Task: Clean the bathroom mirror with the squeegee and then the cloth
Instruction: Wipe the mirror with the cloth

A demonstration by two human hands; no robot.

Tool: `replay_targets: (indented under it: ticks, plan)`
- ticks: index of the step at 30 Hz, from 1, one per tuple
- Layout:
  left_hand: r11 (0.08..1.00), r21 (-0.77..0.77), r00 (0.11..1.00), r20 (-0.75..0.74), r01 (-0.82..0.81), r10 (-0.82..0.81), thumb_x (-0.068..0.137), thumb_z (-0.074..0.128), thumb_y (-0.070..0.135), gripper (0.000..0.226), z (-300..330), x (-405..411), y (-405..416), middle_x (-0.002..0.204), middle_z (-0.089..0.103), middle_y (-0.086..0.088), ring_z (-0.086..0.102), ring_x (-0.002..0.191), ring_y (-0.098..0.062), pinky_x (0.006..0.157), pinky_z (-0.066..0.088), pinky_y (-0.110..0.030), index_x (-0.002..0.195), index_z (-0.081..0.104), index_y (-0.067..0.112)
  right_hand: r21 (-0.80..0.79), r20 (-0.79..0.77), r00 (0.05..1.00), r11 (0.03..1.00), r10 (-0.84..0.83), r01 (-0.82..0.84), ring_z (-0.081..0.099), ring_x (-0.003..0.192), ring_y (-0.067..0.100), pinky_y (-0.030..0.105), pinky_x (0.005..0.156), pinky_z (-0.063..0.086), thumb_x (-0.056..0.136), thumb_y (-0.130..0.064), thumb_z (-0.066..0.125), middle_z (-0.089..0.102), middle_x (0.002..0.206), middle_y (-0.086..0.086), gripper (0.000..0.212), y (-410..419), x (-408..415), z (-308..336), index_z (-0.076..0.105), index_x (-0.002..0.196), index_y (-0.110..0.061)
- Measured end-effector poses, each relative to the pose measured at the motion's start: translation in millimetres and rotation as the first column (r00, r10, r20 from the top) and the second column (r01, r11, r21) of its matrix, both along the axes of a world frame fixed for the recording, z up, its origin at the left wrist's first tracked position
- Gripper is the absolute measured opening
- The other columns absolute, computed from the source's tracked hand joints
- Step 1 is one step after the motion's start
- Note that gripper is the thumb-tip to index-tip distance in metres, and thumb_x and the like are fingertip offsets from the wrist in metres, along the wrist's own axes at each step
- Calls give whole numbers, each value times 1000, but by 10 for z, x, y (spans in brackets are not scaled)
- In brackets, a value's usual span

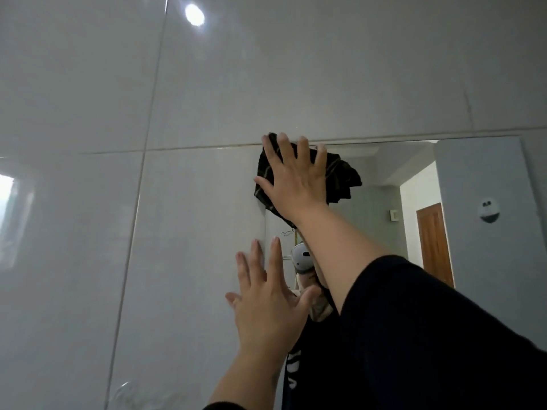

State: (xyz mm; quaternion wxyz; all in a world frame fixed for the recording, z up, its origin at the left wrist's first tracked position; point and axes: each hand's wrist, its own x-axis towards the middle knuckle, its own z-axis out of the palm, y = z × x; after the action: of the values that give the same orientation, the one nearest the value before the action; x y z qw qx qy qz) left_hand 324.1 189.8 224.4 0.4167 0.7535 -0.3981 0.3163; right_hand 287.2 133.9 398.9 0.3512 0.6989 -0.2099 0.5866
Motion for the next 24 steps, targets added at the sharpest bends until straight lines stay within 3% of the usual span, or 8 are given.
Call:
replay_targets:
  ticks: [5, 13, 24]
  plan:
    - [1000, -21, 1000, 3, 3, -3, 75, 36, 79, 92, -11, 10, 20, 154, -27, 17, -27, 142, -14, 113, 18, -62, 137, -27, 52, -75, -34, 999, 997, 5, -7, 34, 127, 30, 52, 103, 26, 94, -57, 31, 31, 149, 2, 63, -126, -63, 78, 23, 149, -25]
    - [1000, -7, 1000, -20, -4, 3, 71, 41, 83, 97, 16, 3, 28, 154, -27, 18, -28, 142, -12, 111, 19, -64, 133, -29, 56, 93, 84, 993, 993, -78, 70, 34, 125, 33, 52, 105, 25, 96, -55, 26, 34, 142, 9, 57, -578, -706, 149, 26, 145, -25]
    - [1000, -17, 999, -31, -5, 5, 65, 41, 86, 101, 26, 14, 35, 155, -23, 18, -25, 143, -11, 112, 21, -61, 130, -31, 60, 349, 197, 952, 925, -232, 154, 24, 134, 34, 58, 114, 3, 95, -58, 15, 28, 147, 10, 60, -1399, -1871, 99, 14, 149, -30]
